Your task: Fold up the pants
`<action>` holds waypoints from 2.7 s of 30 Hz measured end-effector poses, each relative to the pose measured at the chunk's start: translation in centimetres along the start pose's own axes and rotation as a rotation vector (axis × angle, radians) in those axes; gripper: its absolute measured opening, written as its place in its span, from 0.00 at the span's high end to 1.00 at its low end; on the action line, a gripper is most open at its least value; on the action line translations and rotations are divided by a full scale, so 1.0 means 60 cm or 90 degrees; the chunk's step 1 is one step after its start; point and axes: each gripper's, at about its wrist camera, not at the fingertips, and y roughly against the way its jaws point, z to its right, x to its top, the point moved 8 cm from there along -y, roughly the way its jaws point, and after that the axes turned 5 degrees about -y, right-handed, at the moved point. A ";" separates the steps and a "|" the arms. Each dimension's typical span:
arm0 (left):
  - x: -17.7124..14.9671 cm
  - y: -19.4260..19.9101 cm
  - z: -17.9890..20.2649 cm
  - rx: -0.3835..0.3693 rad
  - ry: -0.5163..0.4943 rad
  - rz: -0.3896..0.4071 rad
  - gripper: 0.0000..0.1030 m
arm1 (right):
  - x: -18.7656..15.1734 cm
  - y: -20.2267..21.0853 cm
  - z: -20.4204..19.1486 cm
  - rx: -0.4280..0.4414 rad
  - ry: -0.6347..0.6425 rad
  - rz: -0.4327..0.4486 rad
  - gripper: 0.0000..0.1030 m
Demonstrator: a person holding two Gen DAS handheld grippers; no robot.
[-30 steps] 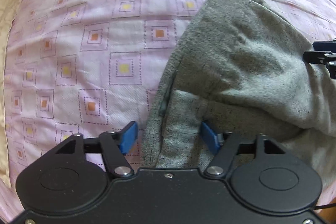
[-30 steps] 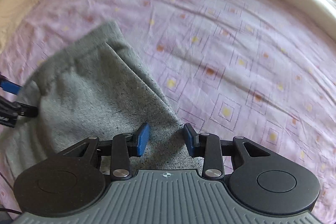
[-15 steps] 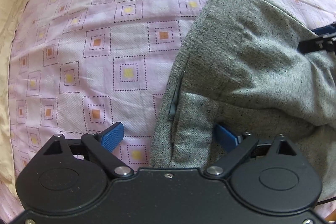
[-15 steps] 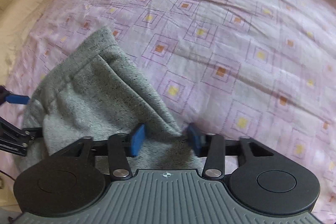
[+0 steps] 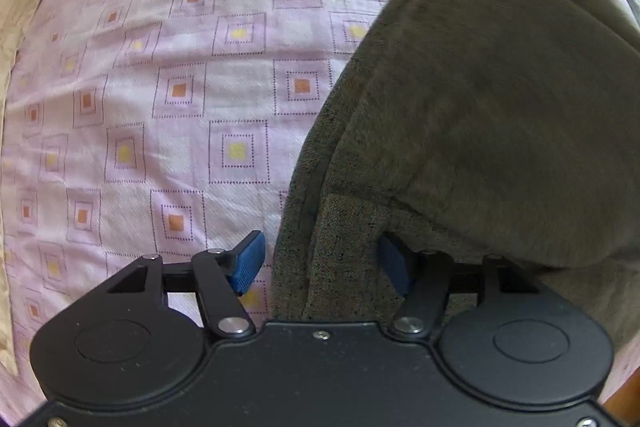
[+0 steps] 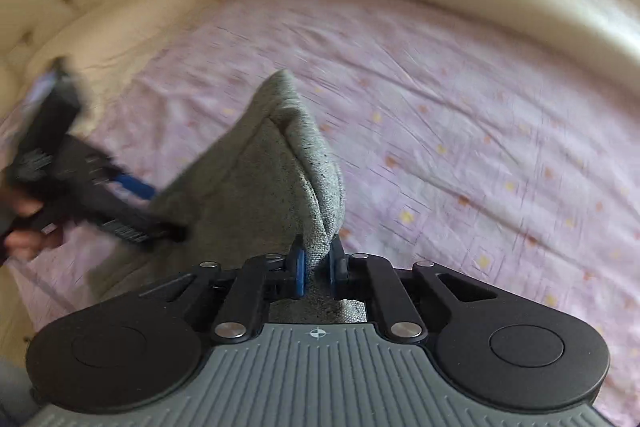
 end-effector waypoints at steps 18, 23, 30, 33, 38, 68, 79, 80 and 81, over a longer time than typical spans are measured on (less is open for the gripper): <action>-0.086 0.107 -0.124 0.006 0.178 0.069 0.38 | -0.161 -0.052 -0.182 -0.010 0.113 -0.065 0.90; -0.084 0.138 -0.090 -0.043 0.173 0.100 0.34 | -0.186 -0.075 -0.205 -0.025 0.151 -0.069 0.90; -0.117 0.064 -0.007 0.013 0.042 -0.015 0.33 | -0.225 -0.083 -0.230 -0.034 0.165 -0.090 0.90; -0.127 0.040 0.013 0.040 -0.004 -0.017 0.51 | -0.233 -0.091 -0.236 -0.048 0.158 -0.092 0.88; -0.110 0.030 0.014 0.093 0.008 -0.009 0.52 | -0.243 -0.078 -0.254 -0.061 0.155 -0.082 0.80; -0.046 0.023 0.109 0.067 -0.031 0.052 0.56 | -0.306 0.073 0.029 -0.182 -0.355 0.020 0.81; -0.039 0.066 0.095 0.043 -0.003 0.072 0.52 | -0.140 0.027 0.130 -0.145 -0.249 0.042 0.80; -0.045 0.078 0.092 0.043 -0.003 0.082 0.52 | -0.131 0.015 0.136 -0.138 -0.238 0.037 0.80; -0.054 0.088 0.089 0.041 -0.002 0.091 0.52 | -0.124 0.005 0.139 -0.133 -0.227 0.031 0.80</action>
